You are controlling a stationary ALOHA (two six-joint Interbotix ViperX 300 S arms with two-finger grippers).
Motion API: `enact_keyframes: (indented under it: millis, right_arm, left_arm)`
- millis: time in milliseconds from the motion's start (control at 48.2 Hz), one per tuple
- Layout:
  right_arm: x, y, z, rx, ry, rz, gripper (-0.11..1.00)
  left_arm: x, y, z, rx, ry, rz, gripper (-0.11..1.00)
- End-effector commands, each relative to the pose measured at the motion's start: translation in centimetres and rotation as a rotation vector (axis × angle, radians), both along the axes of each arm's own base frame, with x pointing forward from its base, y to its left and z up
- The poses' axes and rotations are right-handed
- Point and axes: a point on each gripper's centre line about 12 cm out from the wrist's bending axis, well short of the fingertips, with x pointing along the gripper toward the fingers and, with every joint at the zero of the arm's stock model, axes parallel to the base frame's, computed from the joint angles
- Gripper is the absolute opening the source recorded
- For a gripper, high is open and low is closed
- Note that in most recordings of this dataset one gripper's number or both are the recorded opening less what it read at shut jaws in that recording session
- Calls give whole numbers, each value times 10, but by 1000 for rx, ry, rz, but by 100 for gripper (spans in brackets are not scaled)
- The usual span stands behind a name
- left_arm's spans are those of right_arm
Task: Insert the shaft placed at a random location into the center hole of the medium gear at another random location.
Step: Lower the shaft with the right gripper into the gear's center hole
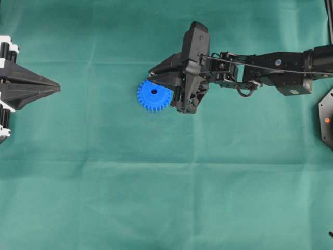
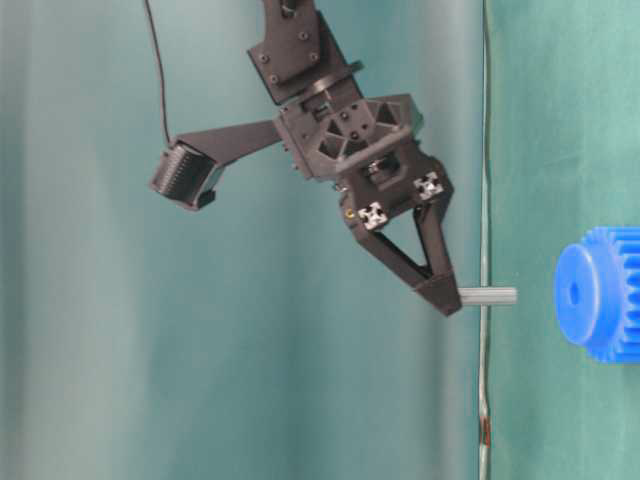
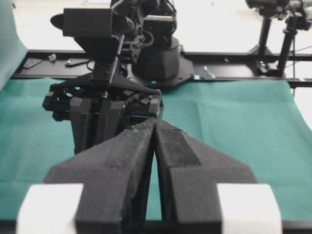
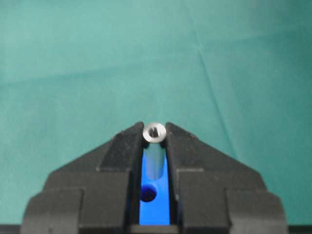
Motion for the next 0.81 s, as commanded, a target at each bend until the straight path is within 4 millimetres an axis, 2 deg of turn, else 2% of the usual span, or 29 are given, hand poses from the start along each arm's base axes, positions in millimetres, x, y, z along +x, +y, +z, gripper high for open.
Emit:
enact_keyframes:
  millis: [0,187,560,789]
  right_arm:
    - [2,2,18,6,-49,-2,14]
    - [5,6,14,11,-59,4,14]
    - [8,4,-25,59,0,-36,14]
    - [9,5,-29,63,1,-40,14]
  left_arm:
    - [2,1,9,2,-23,2,0]
    - [2,1,8,2,-21,2,0]
    - [3,1,7,3,-12,2,0]
    - [3,1,7,3,-11,2,0]
